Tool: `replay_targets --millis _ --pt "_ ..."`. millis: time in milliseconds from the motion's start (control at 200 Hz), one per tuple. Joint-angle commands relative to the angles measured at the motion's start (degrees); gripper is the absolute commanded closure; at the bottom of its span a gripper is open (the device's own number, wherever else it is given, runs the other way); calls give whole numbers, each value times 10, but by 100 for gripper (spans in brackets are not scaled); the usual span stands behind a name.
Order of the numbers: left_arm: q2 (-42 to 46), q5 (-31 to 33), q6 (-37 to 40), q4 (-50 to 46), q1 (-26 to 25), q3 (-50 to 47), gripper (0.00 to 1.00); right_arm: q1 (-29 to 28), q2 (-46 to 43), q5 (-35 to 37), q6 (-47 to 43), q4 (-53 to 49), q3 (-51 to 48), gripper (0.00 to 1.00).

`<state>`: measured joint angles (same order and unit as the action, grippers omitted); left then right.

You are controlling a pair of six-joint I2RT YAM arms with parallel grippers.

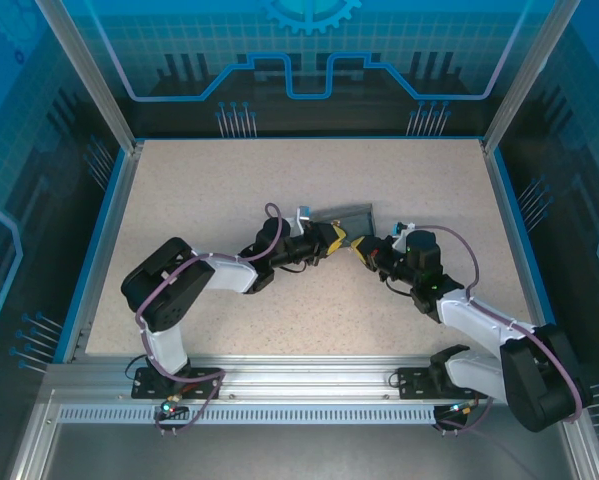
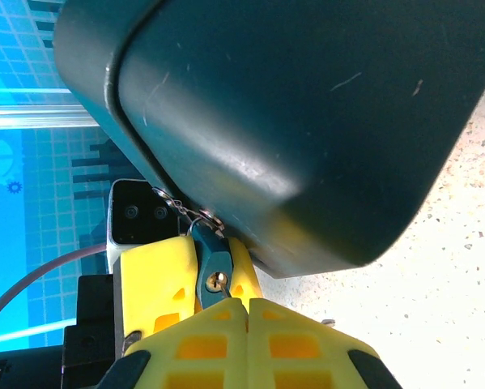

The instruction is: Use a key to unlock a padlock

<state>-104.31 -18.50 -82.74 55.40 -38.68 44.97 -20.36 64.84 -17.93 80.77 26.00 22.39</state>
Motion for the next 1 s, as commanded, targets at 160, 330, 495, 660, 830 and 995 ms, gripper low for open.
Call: replay_targets --millis 160,330,495,660,830,995 --pt "-3 -14 -12 54 -8 18 100 -6 -4 7 -9 0 21 100" --pt "-4 -14 -12 53 -9 18 100 -6 -12 8 -10 -7 21 100" --pt "-5 -14 -11 53 -11 19 100 -6 -15 8 -11 -9 21 100" --pt "-5 -13 -10 52 -11 16 100 -6 -18 8 -14 -14 21 100" --pt "-5 -11 -9 50 -11 15 100 -5 -22 8 -16 -18 22 100" --pt "-5 -12 -10 50 -11 16 100 -5 -23 9 -18 -21 23 100"
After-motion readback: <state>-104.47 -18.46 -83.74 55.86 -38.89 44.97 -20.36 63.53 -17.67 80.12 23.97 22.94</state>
